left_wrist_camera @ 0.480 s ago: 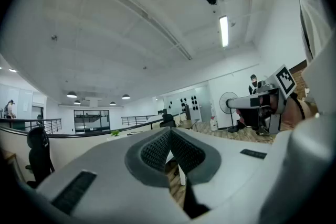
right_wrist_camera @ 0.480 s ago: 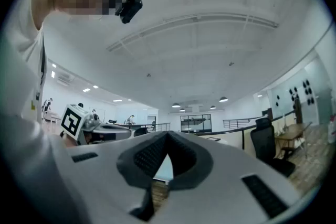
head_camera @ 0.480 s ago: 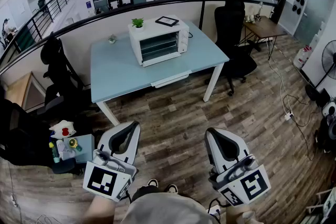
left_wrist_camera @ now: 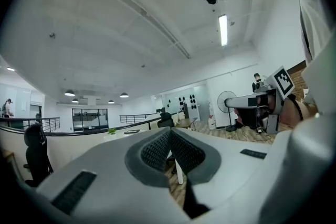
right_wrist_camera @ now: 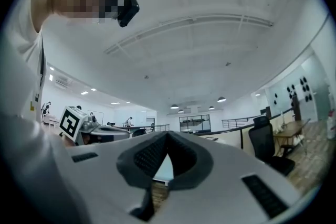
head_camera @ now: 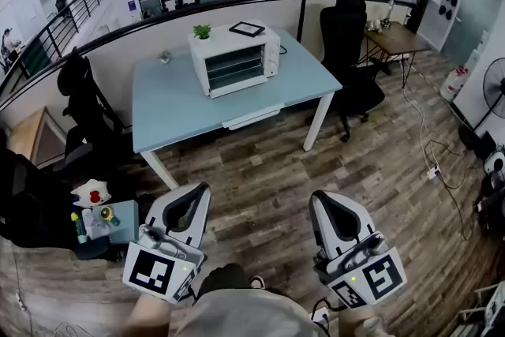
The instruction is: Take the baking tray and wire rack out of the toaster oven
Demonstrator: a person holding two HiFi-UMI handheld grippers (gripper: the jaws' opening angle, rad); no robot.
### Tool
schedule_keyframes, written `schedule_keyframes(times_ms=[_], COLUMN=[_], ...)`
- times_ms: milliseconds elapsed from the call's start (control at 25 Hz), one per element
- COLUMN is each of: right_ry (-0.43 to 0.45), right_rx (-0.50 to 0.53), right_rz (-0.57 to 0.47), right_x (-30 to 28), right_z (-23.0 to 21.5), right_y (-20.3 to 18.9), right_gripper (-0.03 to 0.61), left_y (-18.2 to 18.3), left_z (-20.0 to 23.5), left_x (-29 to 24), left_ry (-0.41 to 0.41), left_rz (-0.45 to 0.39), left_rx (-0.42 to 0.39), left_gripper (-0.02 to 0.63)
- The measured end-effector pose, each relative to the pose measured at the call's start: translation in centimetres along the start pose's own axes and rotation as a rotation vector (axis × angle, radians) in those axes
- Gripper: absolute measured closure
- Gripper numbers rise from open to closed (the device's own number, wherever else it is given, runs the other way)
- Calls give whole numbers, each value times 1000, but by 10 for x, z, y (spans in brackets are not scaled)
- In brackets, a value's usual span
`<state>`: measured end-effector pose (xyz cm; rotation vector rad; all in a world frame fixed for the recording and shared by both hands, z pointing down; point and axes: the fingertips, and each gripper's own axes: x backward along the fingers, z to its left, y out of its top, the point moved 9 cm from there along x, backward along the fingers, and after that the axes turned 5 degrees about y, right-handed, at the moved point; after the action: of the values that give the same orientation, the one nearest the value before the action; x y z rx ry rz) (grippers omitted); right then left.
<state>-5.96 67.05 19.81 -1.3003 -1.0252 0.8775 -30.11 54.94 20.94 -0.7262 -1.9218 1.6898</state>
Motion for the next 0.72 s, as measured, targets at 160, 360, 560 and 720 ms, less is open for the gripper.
schedule_keyframes(times_ms=[160, 360, 560, 720], right_ry=[-35, -122, -142, -139], right_rx=[-6, 7, 15, 9], right_rz=[4, -21, -14, 6], right_x=[-1, -9, -30, -56], right_z=[-10, -33, -52, -71], right_y=[-3, -2, -9, -15], right_gripper=[574, 221, 207, 207], left_y=[-2, 2, -3, -12], left_z=[6, 20, 37, 50], left_x=[-5, -17, -41, -69], left_ry=[80, 214, 255, 236], left_rz=[-24, -95, -121, -99], left_rx=[43, 50, 39, 51], left_gripper=[609, 255, 227, 227])
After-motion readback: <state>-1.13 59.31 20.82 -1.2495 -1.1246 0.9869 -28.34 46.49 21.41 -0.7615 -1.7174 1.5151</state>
